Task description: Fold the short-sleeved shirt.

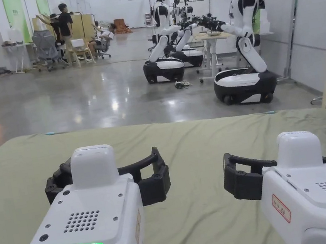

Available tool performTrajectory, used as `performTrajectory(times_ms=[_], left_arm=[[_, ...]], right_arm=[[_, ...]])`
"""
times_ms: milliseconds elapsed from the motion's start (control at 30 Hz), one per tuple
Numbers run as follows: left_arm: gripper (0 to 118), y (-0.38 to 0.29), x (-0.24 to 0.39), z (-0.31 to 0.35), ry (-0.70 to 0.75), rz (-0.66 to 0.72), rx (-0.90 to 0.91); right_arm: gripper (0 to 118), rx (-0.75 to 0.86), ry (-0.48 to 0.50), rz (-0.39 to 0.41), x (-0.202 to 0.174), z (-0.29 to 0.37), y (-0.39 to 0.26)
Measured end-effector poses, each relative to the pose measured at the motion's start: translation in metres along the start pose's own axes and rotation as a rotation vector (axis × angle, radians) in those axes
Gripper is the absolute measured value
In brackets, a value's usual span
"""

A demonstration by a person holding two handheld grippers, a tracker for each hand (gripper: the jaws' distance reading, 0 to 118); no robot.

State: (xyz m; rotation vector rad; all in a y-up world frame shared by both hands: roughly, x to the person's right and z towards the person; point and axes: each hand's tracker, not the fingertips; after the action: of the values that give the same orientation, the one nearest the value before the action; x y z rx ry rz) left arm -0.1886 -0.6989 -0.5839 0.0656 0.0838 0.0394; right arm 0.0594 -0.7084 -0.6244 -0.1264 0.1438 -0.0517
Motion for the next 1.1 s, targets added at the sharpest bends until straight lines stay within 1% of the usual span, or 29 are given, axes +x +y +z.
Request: performTrajectory(times_ms=[67,167,267,367,400,433,500,633,700,767,933,1100], left_arm=[[117,-0.001,0.0,0.0,-0.001,-0.008,-0.001],[117,-0.003,-0.001,-0.001,0.009,-0.012,-0.01],[117,-0.004,-0.002,0.0,0.005,-0.003,-0.015],[117,-0.004,-0.001,0.0,0.006,-0.017,-0.018],[117,-0.004,-0.001,0.0,0.009,-0.022,-0.014],[117,-0.004,-0.001,0.0,0.012,-0.023,-0.011],[117,-0.003,-0.001,0.001,0.011,-0.017,-0.002],[117,-0.002,-0.003,0.001,0.004,-0.004,-0.002],[117,-0.002,-0.004,0.001,-0.003,0.003,-0.007],[117,-0.002,-0.004,0.001,-0.003,0.015,-0.003],[117,-0.003,-0.003,0.0,-0.003,0.017,-0.006],[117,-0.005,-0.002,-0.001,-0.001,0.011,-0.006]], right_arm=[[118,0.002,0.008,-0.015,0.002,0.004,0.003],[118,0.036,0.017,0.0,0.004,0.01,0.001],[118,0.048,0.0,0.013,0.005,0.012,0.0],[118,0.052,-0.032,0.051,0.003,0.01,-0.002],[118,0.06,-0.029,0.061,0.004,0.011,-0.004],[118,0.07,-0.028,0.066,0.004,0.012,-0.004],[118,0.058,-0.072,0.059,0.003,0.008,-0.003],[118,0.046,-0.083,0.09,0.005,0.003,-0.007],[118,0.056,-0.088,0.082,0.005,0.004,-0.011],[118,0.071,-0.107,0.092,0.004,0.005,-0.012],[118,0.045,-0.144,0.09,0.002,0.004,-0.011],[118,0.056,-0.139,0.088,0.002,0.004,-0.012]])
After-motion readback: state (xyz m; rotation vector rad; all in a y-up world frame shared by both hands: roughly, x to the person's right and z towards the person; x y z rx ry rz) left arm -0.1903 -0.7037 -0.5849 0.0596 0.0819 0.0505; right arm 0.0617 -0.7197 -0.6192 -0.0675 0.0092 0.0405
